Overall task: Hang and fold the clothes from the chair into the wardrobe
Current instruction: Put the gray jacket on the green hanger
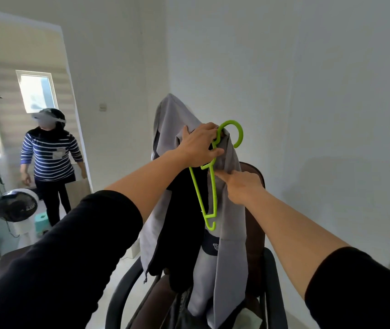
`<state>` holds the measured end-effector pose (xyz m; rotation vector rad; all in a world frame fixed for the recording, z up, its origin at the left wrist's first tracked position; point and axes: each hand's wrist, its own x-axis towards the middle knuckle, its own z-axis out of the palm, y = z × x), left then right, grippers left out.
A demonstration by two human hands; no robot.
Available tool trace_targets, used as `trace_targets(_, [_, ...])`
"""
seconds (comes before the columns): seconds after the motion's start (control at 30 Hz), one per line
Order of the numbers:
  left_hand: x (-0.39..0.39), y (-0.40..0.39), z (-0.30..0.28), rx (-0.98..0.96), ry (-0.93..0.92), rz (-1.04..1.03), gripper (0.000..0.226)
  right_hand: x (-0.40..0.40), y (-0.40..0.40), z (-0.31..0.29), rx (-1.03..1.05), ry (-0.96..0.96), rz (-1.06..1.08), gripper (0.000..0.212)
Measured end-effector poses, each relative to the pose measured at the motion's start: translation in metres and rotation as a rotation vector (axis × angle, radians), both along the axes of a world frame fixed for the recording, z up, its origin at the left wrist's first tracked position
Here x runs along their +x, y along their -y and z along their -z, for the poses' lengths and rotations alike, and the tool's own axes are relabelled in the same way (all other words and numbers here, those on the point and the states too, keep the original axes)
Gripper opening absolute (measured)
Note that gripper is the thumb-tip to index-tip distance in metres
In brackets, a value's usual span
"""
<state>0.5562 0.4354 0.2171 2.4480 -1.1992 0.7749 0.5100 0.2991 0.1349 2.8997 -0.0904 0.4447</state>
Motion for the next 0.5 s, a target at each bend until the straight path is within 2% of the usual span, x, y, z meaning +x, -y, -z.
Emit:
trace_targets(0.17, [0.004,-0.001,0.002,-0.009,0.033,-0.078,0.022,-0.009,0.016,0.0,0.15,0.166,0.077,0.042])
trace_targets(0.27, [0.011,0.001,0.009,-0.027,0.071,-0.168,0.027,-0.015,0.025,-0.006,0.21,0.256,0.029,0.043])
trace_targets(0.37, [0.01,0.01,0.012,-0.118,0.089,-0.197,0.029,-0.02,0.029,-0.011,0.226,0.29,0.021,0.05])
trace_targets(0.5, [0.006,0.02,0.008,-0.3,0.058,-0.227,0.032,-0.023,0.036,-0.01,0.288,0.354,-0.065,0.027])
